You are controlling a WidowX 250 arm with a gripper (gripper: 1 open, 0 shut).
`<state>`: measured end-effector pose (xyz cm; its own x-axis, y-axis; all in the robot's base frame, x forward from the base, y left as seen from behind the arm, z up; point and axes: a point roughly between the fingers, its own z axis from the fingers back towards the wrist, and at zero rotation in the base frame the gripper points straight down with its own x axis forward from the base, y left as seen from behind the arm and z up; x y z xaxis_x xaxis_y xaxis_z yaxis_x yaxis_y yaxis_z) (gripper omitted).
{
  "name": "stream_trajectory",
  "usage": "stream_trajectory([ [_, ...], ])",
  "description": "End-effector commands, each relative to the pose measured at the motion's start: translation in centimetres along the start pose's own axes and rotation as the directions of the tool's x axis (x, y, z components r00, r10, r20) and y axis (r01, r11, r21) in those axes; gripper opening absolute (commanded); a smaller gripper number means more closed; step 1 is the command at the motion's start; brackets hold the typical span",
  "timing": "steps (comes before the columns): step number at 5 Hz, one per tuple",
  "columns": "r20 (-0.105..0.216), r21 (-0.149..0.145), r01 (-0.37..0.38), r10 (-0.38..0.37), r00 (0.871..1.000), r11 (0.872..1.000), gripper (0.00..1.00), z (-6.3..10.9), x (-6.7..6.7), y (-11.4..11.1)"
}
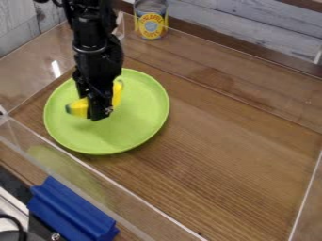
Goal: Put the banana in the green plate
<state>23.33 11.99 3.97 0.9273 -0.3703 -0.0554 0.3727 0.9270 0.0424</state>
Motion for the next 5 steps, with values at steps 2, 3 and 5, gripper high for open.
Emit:
stream_trajectory([
  [2,0.035,0.022,-0.014,0.013,0.999,1.0,0.0,0.5,0.6,1.2],
  [3,0.038,0.016,-0.021,0.02,0.999,1.0,1.0,0.9,0.7,1.0],
  [5,0.056,0.009,-0.042,0.042,0.998,0.999,1.0,2.2,1.0,0.7],
])
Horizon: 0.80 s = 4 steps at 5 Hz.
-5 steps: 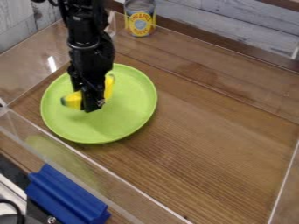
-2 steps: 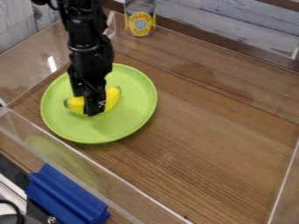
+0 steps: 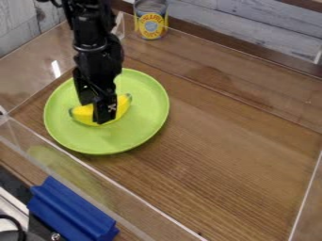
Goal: Put the banana in the green plate
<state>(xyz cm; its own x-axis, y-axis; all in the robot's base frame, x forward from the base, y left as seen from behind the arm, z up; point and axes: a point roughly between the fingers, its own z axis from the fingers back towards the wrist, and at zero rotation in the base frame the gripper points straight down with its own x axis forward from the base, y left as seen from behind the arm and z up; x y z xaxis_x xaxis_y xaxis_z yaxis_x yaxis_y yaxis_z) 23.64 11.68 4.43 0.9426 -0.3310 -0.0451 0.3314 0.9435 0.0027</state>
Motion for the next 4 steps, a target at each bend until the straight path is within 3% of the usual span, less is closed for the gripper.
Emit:
stream_trajectory([
  [1,0.058,0.049,-0.01,0.007,0.998,0.999,1.0,2.4,0.8,0.5],
  [2,0.067,0.049,-0.021,0.018,0.998,0.999,1.0,3.2,0.9,0.2],
  [4,0.114,0.077,-0.051,0.042,0.993,0.996,1.0,6.7,1.7,-1.0],
])
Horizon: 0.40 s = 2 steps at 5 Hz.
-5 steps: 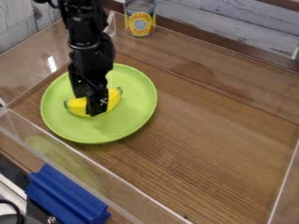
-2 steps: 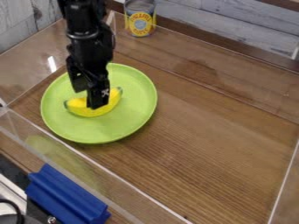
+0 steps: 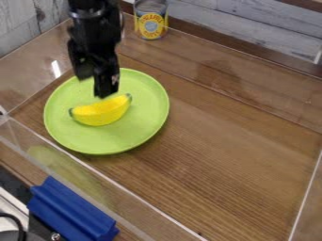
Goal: Put the banana in the green plate
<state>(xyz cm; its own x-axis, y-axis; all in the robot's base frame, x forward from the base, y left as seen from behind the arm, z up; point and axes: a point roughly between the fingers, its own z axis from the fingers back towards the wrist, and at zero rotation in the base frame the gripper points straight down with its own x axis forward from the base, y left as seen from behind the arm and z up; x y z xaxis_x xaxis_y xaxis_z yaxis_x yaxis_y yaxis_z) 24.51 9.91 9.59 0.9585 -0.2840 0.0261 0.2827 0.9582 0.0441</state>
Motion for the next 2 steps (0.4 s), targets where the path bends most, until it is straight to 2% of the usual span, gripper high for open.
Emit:
stream_trajectory([
  [1,0.081,0.055,-0.018,0.013,0.997,0.998,1.0,4.2,1.5,-0.6],
  [2,0.118,0.044,-0.017,0.011,0.993,0.999,1.0,6.2,3.0,-3.1],
])
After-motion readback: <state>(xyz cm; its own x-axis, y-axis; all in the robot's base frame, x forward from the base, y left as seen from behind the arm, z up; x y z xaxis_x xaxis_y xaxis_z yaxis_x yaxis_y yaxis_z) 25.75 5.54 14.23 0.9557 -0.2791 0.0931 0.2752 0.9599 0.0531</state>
